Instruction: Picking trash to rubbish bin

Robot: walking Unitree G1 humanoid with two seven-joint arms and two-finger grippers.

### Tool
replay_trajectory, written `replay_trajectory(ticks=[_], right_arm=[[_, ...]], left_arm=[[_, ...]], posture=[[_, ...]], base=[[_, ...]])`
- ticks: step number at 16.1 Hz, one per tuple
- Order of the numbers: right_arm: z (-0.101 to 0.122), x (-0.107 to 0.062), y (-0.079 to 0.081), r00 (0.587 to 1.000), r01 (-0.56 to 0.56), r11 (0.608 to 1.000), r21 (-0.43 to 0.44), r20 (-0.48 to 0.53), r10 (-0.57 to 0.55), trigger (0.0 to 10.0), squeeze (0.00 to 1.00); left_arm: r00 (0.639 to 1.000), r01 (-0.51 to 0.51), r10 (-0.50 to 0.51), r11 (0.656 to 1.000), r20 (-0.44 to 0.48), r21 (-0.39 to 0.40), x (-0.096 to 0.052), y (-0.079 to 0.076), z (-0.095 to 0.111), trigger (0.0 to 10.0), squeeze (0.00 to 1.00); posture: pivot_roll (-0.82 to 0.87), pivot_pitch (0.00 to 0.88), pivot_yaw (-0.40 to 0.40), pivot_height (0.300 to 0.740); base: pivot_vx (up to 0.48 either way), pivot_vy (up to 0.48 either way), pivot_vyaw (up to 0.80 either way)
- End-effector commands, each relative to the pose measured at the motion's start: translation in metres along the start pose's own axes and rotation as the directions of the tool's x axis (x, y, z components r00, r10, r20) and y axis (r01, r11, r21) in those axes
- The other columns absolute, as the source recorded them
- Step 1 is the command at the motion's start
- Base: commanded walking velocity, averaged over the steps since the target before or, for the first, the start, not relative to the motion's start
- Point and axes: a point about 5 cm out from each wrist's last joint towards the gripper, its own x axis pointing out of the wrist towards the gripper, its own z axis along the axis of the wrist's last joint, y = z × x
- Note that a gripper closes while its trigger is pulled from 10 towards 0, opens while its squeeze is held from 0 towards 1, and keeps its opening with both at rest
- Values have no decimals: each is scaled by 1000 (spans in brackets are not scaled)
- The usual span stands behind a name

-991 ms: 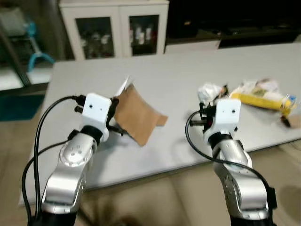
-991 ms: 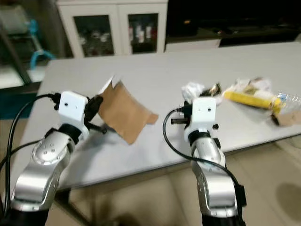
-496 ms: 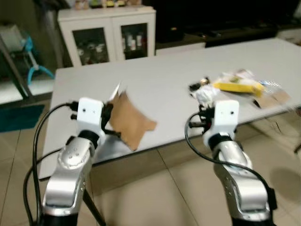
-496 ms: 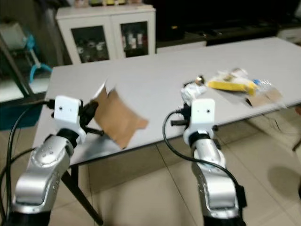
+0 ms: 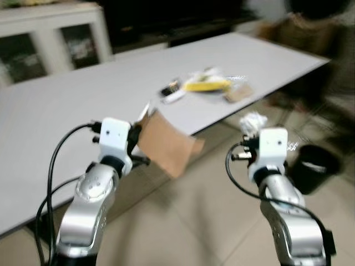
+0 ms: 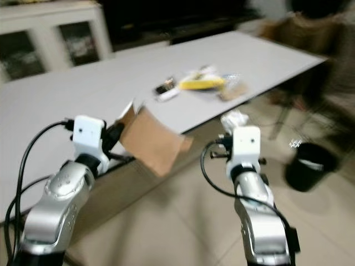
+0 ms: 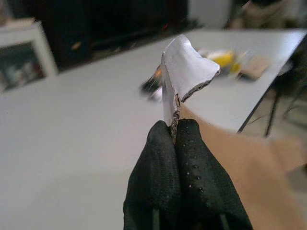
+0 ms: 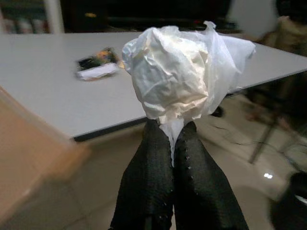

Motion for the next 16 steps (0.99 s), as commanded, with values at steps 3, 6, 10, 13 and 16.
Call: replay_trajectory(ticks=[3, 6, 10, 13, 16], right_arm=[[0, -2, -3, 1000, 10, 1000, -7, -8, -10, 10000, 0], [-1, -4, -5, 1000, 15, 1000, -13, -11, -15, 10000, 0], [-5, -9, -9, 999, 29, 999, -20, -17, -30, 10000, 0], [-6, -11, -10, 999, 33, 999, -20, -20, -34, 10000, 0], [-9, -14, -11, 999, 35, 999, -22, -26, -35, 10000, 0]], left_arm=[[999, -17, 16, 999, 27, 32, 3, 1, 7, 10000, 0], [999, 10, -12, 999, 50, 34, 2, 1, 10, 10000, 0], [996, 32, -36, 998, 87, 50, 1, -3, 13, 10000, 0], [992, 49, -56, 997, 114, 63, 2, -5, 16, 10000, 0], [989, 77, -86, 994, 123, 80, 1, -8, 16, 10000, 0]], posture=[[-67, 0, -18, 740], [-73, 0, -18, 740], [-83, 0, -13, 740], [-83, 0, -12, 740], [-80, 0, -17, 740]], base=[[0, 0, -800], [0, 0, -800], [0, 0, -800], [0, 0, -800], [91, 0, -800]])
